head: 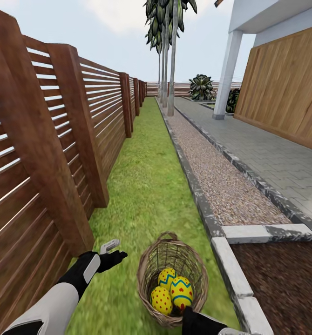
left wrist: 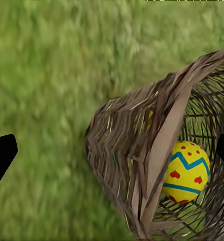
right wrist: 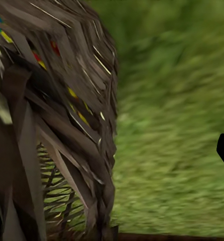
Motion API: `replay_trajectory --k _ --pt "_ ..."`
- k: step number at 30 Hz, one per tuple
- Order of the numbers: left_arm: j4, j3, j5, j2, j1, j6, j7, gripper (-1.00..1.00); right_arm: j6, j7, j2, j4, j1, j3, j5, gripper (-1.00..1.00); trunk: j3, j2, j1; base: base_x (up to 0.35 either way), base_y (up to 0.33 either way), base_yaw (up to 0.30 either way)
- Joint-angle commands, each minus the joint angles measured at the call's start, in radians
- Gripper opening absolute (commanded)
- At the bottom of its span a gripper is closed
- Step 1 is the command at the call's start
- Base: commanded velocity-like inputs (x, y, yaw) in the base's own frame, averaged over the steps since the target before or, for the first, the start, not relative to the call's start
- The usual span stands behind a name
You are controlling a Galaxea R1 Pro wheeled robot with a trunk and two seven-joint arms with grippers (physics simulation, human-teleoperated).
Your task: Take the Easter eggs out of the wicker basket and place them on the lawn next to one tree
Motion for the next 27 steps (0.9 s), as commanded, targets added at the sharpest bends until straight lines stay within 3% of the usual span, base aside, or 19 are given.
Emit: replay_trajectory --k 1,8,19,20,27 --pt "-0.002 0.008 0.001 -0.001 0.0 0.007 -0.002 1.0 -0.01 0.001 0.0 -0.003 0.006 0.005 0.0 1.0 -0.001 0.0 0.004 0.0 0.0 0.0" --pt "-0.002 0.008 0.001 -0.001 0.0 0.007 -0.002 1.0 -0.009 0.001 0.0 -0.003 0.006 0.005 0.0 1.0 -0.017 -0.035 0.023 0.0 0.0 0.0" --pt "-0.002 0.008 0.001 0.0 0.0 0.007 -0.002 1.0 -0.009 0.001 0.0 -0.003 0.006 0.005 0.0 1.0 -0.02 -0.042 0.027 0.0 0.0 0.0" --pt "-0.002 0.008 0.001 0.0 0.0 0.007 -0.002 1.0 -0.009 0.001 0.0 -0.003 0.006 0.006 0.0 -1.0 -0.02 -0.042 0.027 0.0 0.0 0.0" --pt "-0.002 0.023 0.001 0.0 0.0 0.007 -0.002 1.0 -0.01 0.001 0.0 -0.005 0.005 0.006 0.009 -1.0 -0.02 -0.042 0.027 0.0 0.0 0.0"
